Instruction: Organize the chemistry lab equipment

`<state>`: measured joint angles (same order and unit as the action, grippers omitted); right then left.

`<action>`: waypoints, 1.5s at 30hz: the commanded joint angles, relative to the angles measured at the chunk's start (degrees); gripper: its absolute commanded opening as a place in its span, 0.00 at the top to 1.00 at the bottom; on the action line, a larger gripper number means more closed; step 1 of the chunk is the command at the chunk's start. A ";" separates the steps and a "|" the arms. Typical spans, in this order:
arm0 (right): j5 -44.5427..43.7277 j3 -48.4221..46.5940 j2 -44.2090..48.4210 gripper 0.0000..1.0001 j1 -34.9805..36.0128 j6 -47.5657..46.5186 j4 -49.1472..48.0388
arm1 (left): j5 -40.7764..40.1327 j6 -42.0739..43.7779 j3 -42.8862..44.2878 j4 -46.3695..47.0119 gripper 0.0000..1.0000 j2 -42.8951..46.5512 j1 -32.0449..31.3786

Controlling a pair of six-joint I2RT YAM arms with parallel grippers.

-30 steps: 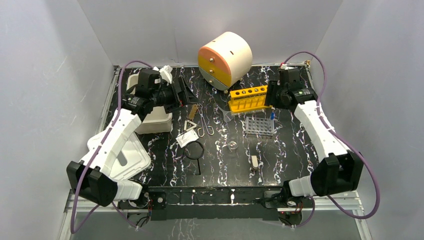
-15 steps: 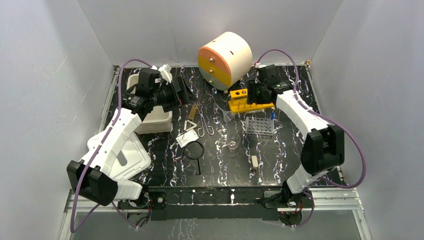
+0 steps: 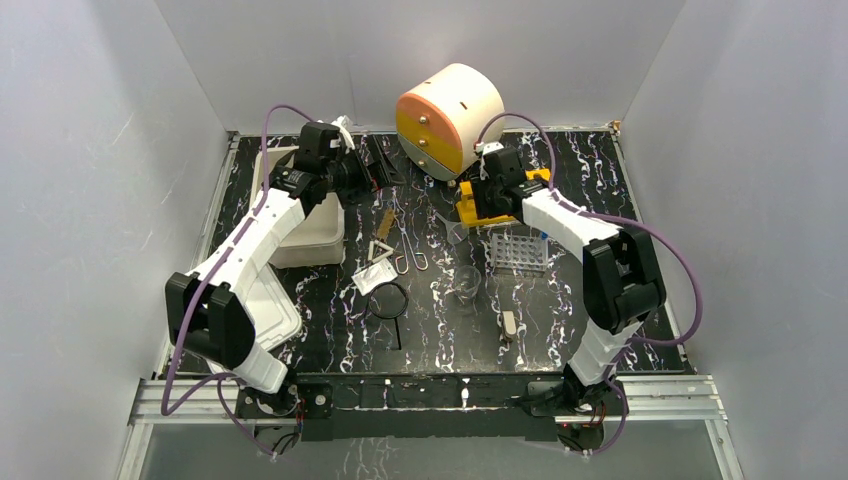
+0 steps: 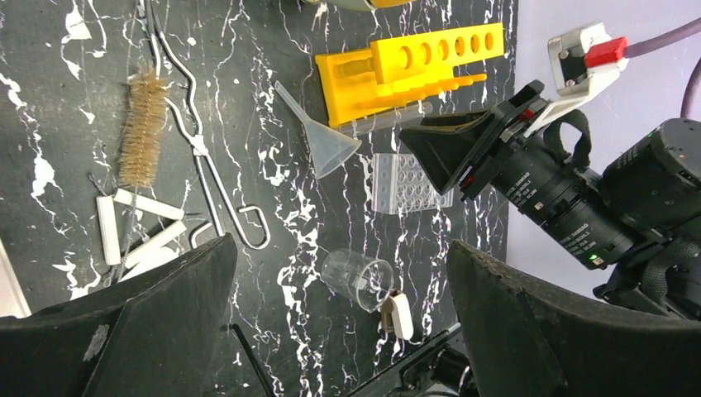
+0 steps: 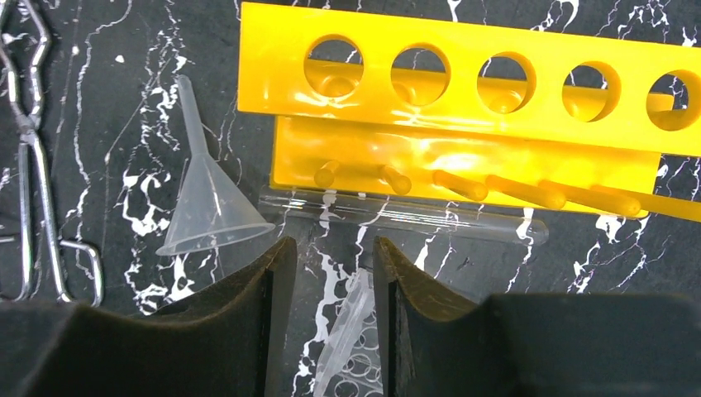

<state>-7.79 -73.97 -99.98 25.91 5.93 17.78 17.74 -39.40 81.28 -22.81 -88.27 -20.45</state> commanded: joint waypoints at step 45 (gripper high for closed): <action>-12.33 11.78 6.32 0.46 0.08 16.68 4.48 | -3.42 3.14 -7.01 2.33 0.02 9.98 0.28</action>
<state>-20.53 -58.26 -95.07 26.92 17.91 22.35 13.91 -37.06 73.73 -20.82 -79.44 -20.40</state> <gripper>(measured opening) 0.512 0.983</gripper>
